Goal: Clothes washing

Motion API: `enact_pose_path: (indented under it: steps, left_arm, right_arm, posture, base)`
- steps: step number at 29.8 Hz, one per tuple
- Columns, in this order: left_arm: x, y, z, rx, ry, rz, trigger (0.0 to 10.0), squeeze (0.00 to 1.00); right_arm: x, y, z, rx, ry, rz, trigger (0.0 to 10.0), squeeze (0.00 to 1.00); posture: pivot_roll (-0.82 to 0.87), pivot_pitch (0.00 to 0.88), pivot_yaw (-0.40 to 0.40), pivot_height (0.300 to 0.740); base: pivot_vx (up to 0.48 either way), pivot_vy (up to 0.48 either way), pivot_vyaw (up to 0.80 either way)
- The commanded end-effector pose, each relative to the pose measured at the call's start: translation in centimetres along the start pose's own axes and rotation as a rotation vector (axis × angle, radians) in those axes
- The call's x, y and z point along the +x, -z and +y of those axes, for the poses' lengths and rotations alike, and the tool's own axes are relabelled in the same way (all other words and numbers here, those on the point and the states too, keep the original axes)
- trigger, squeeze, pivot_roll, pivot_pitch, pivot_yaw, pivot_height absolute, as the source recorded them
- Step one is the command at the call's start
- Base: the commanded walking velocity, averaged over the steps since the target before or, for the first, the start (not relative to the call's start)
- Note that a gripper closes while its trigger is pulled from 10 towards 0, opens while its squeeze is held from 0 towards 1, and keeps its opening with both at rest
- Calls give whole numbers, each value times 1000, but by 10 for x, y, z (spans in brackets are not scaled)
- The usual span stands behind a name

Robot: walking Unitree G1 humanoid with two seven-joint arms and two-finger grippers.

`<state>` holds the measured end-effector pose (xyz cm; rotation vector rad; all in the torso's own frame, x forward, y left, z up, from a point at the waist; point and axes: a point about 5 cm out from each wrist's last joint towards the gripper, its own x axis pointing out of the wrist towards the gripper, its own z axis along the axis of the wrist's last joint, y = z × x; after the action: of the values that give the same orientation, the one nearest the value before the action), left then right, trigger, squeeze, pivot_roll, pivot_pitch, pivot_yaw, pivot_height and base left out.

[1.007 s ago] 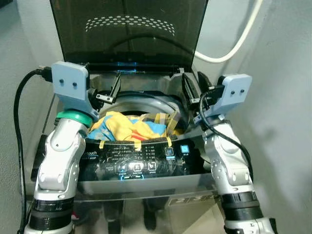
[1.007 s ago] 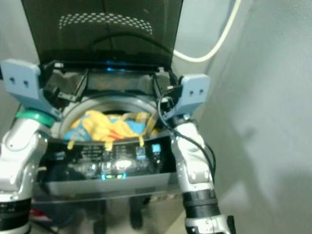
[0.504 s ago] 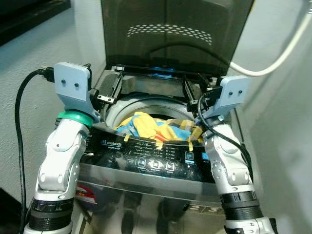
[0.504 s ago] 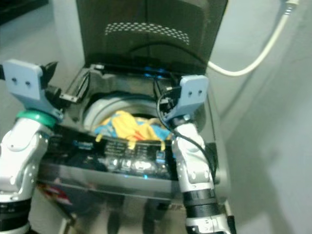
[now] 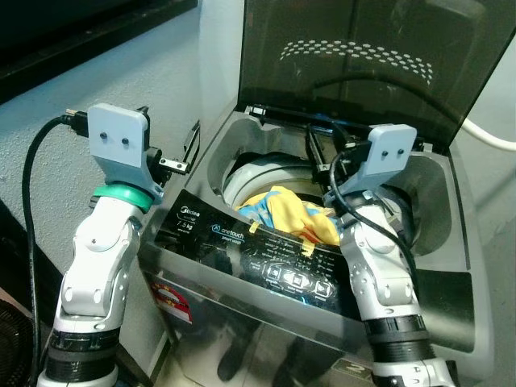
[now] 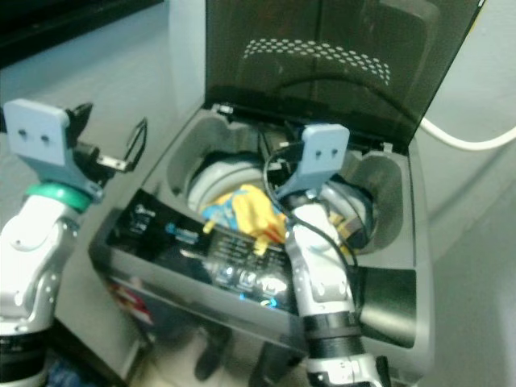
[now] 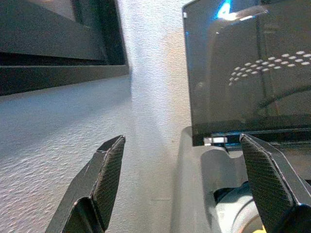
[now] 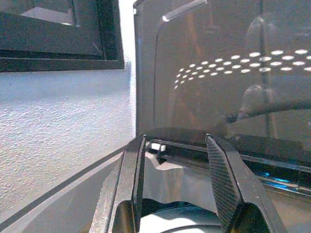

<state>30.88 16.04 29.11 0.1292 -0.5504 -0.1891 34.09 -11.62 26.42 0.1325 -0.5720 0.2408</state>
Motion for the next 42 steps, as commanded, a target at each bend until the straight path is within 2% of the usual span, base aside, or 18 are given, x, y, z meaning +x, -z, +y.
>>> enact_pose_path:
  steps: [1, 34, 38, 41, 42]
  left_arm:
    - [-2, 0, 0, 9, -2, 5, 10000, 0]
    - [-5, 3, 0, 17, 8, 27, 10000, 0]
    - [-20, 14, -6, 34, 73, 86, 10000, 0]
    - [-41, 23, -11, 42, 109, 152, 10000, 0]
    - [-41, 23, -11, 42, 109, 152, 10000, 0]
  right_arm:
    - [1, 1, 2, -8, -9, 2, 10000, 0]
    - [-3, 6, 5, 4, -27, 21, 10000, 0]
    - [-18, 22, 9, -25, -106, 75, 10000, 0]
    - [-43, 39, 11, -2, -144, 147, 10000, 0]
    - [-43, 39, 11, -2, -144, 147, 10000, 0]
  posture:
    - [79, 50, 0, 740]
    - [78, 53, 4, 740]
    - [78, 54, 4, 740]
    - [85, 57, -1, 740]
    - [85, 57, -1, 740]
  base:
    - [0, 0, 781]
    - [0, 0, 769]
    - [0, 0, 759]
    - [0, 0, 758]
    - [0, 0, 756]
